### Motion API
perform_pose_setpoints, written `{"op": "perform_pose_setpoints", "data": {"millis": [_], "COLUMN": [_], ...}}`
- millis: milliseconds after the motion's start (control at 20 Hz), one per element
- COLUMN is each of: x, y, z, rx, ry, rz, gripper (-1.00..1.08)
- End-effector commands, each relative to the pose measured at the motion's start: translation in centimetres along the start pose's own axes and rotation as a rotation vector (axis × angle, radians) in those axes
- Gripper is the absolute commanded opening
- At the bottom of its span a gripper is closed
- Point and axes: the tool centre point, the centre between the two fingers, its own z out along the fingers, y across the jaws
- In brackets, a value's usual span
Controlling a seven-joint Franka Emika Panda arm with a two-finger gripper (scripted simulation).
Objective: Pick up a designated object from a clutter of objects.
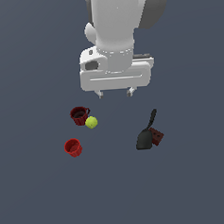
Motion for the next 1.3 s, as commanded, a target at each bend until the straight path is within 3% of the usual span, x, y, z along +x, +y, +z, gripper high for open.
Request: {"op": "perform_pose_setpoints", "data": {"millis": [0, 450, 850, 1250], "x": [0.0, -0.8, -0.6, 0.0], "y": [0.0, -0.9, -1.5, -4.3], "z": [0.0, 0.8, 1.6, 5.4], "rx": [0.0, -0.025, -0.025, -0.026], "ry": [0.0, -0.04, -0.036, -0.028], "rz": [0.0, -0.018, -0.007, 0.042], "gripper": [1.0, 1.0, 1.0, 1.0]}}
